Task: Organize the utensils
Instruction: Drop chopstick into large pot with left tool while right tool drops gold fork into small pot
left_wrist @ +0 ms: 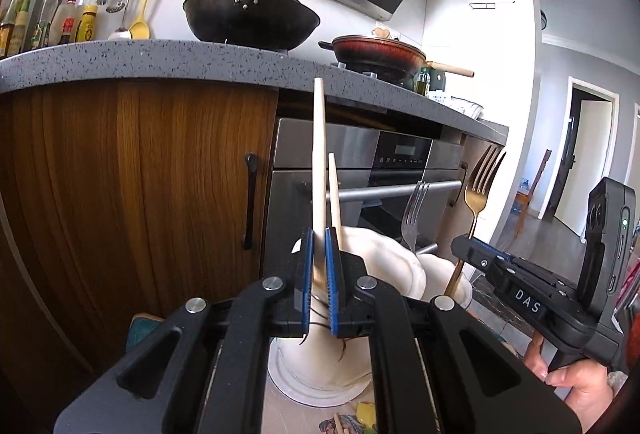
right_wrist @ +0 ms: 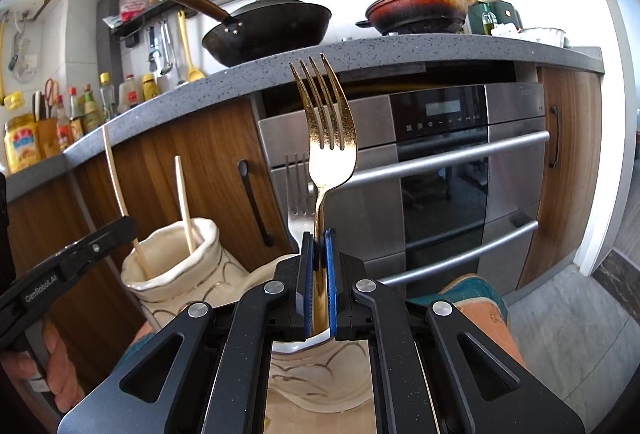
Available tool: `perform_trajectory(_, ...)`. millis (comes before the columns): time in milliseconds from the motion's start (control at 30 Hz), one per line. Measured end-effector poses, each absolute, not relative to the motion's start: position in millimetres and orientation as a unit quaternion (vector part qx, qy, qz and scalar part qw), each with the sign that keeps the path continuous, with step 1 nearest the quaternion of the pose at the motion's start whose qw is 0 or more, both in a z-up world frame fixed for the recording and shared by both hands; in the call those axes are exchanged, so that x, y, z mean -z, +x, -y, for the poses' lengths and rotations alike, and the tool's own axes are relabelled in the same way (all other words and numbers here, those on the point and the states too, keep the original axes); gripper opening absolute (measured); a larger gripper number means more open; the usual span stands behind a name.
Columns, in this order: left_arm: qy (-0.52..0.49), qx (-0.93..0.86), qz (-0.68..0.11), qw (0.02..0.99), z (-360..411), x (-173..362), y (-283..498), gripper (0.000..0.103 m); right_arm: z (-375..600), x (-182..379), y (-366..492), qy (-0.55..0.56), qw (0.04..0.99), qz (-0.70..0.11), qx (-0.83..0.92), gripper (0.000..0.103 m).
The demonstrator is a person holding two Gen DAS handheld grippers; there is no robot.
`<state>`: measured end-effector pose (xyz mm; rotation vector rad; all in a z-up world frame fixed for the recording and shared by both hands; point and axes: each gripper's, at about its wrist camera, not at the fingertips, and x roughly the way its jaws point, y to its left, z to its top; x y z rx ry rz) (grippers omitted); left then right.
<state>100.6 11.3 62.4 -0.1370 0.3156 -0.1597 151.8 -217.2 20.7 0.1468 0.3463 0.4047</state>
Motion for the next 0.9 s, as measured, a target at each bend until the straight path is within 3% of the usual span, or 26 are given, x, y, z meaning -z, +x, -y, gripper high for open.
perform_trajectory(567,-0.073,0.072,-0.169,0.980,-17.0,-59.3,104.8,0.010,225.5,-17.5,158.4,0.082,0.966,-0.182,-0.166,0.008)
perform_trajectory(700,-0.075,0.074,-0.165,0.981,-17.6,-60.6,102.9,0.026,226.6,-17.2,158.9,0.082,0.967,-0.181,-0.161,0.012)
perform_trajectory(767,-0.074,0.073,-0.162,0.981,-17.1,-61.7,102.2,0.026,227.4,-17.7,159.0,0.082,0.967,-0.181,-0.162,0.013)
perform_trajectory(833,-0.072,0.071,-0.161,0.982,-16.7,-61.7,101.5,0.027,227.9,-18.2,158.5,0.083,0.967,-0.180,-0.162,0.022)
perform_trajectory(900,-0.073,0.071,-0.161,0.982,-17.1,-62.0,101.5,0.035,228.6,-18.4,156.9,0.085,0.966,-0.180,-0.164,0.029)
